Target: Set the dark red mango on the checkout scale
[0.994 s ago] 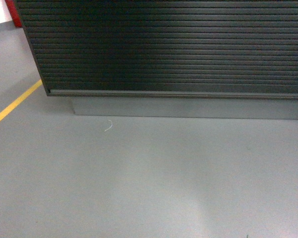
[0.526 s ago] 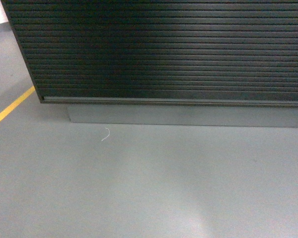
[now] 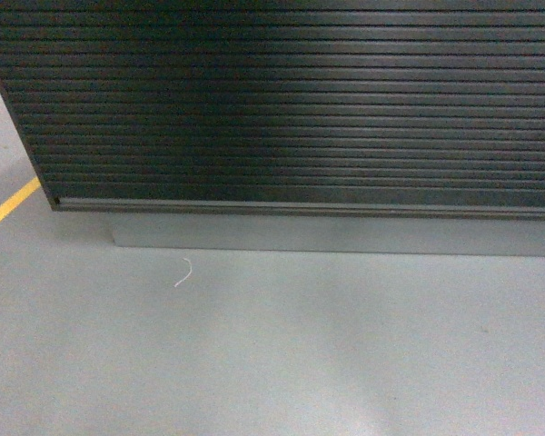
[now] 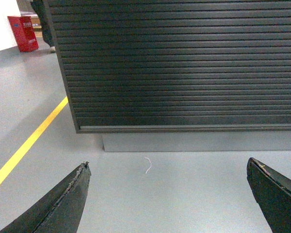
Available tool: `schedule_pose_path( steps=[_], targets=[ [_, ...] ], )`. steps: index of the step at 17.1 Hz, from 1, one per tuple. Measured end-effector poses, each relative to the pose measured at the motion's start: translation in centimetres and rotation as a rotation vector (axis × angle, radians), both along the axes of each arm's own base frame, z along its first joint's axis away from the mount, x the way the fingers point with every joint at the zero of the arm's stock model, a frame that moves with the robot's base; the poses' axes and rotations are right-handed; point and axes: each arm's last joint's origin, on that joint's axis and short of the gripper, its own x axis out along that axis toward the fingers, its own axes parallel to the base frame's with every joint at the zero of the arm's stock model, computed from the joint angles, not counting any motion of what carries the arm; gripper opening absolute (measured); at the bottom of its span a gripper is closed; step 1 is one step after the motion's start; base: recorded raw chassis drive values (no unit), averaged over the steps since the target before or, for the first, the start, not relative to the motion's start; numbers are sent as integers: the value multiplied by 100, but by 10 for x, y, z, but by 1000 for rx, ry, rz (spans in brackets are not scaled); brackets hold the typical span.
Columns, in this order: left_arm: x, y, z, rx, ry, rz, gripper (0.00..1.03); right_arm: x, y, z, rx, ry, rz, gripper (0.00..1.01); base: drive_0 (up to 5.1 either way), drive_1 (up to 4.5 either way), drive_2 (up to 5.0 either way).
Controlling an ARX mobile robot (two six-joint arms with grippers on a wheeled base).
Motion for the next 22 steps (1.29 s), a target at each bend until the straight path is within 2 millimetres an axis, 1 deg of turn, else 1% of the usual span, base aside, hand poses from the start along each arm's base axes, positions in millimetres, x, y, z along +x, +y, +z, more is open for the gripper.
schedule_pose_path(
  steps=[22],
  targets=[
    [0,0,0,0,0,0,98,0,0,0,0,-1,0,98,-1,254,-255]
  ],
)
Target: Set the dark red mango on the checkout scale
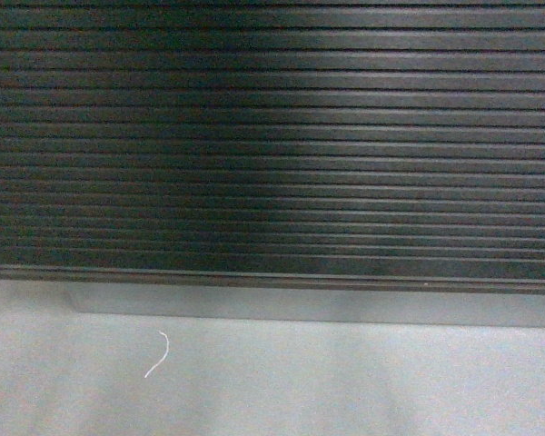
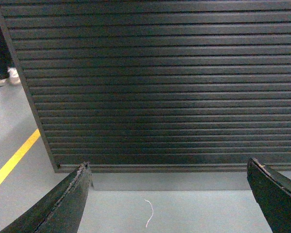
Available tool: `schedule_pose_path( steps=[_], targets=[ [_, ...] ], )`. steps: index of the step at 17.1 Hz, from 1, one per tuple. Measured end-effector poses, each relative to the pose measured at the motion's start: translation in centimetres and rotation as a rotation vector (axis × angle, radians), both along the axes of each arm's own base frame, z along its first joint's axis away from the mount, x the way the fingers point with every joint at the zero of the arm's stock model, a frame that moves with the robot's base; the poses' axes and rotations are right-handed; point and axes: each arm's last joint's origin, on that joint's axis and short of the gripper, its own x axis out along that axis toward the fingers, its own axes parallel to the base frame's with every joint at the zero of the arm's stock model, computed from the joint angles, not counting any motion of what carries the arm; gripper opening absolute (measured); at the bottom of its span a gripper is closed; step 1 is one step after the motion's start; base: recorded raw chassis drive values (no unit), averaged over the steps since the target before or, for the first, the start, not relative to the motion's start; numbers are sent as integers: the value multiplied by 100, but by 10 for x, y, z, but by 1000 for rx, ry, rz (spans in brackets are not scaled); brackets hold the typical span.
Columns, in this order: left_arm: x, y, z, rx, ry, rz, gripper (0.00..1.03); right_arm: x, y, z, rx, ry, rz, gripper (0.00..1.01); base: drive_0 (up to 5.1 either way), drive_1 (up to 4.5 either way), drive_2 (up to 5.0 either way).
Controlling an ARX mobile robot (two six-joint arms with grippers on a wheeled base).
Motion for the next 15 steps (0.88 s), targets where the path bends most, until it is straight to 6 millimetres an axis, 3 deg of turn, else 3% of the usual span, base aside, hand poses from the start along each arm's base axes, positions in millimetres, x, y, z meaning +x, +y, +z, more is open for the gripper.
schedule_pose_path(
  steps=[15],
  targets=[
    [0,0,0,0,2,0,98,0,0,0,0,2,0,98,-4,236,-244]
  ],
)
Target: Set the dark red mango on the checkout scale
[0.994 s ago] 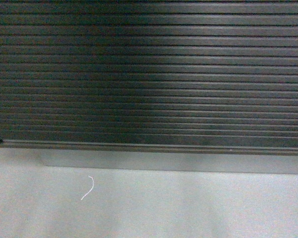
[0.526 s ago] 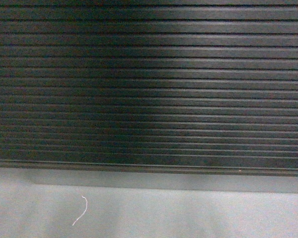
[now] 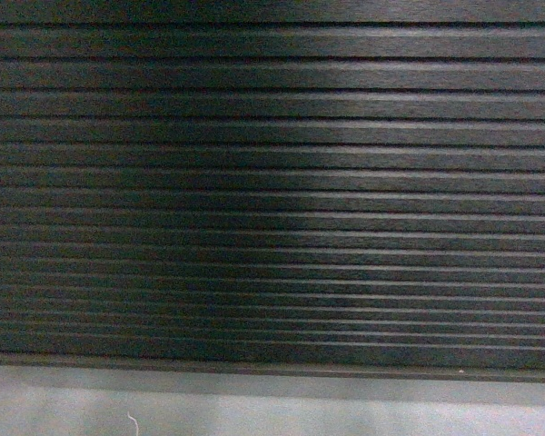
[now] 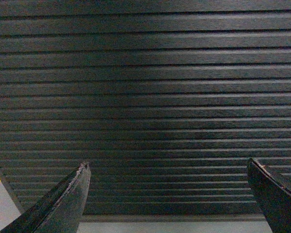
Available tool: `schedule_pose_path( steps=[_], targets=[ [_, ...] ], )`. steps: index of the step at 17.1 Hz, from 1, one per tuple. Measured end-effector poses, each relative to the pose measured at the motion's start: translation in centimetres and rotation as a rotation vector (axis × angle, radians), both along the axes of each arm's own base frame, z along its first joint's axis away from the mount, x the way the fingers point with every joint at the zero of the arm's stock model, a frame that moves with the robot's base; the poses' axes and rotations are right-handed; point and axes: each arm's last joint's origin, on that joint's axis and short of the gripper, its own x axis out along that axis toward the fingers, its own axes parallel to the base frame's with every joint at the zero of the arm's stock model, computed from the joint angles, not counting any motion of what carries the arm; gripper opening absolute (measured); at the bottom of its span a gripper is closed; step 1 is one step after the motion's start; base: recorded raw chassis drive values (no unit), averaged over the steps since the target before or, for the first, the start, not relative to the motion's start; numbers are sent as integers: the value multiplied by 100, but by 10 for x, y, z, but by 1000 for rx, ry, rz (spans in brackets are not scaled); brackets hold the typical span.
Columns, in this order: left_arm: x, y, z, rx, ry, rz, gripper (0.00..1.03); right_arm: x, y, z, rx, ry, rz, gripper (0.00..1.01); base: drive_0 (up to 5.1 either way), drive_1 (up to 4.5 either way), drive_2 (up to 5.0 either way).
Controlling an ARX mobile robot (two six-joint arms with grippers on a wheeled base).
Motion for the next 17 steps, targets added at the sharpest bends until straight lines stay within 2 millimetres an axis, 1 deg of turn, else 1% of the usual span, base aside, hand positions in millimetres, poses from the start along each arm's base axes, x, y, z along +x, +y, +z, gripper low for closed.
schedule_pose_path(
  steps=[17],
  targets=[
    [0,0,0,0,-2,0,98,0,0,0,0,-3,0,98,9,125,-108]
  ],
)
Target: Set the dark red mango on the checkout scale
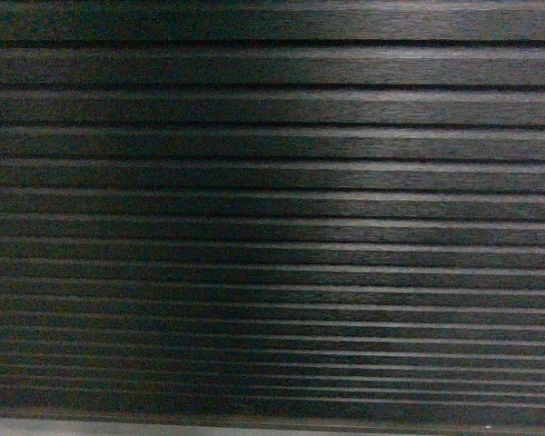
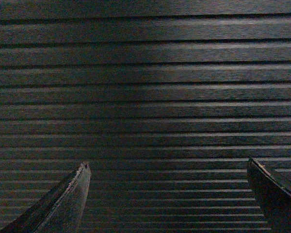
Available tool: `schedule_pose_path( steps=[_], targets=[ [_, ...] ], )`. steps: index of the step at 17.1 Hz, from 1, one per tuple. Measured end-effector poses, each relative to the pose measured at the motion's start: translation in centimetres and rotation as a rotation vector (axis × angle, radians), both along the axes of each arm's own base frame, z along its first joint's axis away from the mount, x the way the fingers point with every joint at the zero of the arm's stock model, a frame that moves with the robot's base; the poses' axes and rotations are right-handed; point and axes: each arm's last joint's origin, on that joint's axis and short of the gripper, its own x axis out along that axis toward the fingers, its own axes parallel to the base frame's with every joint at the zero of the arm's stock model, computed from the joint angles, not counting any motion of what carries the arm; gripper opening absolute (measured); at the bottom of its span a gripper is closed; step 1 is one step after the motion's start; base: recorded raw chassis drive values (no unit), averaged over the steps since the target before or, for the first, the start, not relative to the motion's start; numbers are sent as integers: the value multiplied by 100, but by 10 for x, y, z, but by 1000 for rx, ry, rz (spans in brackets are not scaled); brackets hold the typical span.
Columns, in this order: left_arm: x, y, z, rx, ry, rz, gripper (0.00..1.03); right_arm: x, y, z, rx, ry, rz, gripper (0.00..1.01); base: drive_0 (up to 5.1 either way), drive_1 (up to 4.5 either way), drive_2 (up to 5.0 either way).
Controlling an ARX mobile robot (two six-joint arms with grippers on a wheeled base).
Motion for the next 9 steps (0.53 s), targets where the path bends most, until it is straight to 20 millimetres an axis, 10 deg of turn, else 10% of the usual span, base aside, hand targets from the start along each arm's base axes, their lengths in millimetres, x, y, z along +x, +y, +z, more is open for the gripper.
schedule_pose_path(
  steps=[9],
  targets=[
    [0,0,0,0,0,0,98,0,0,0,0,0,0,98,7,126,-113]
  ],
)
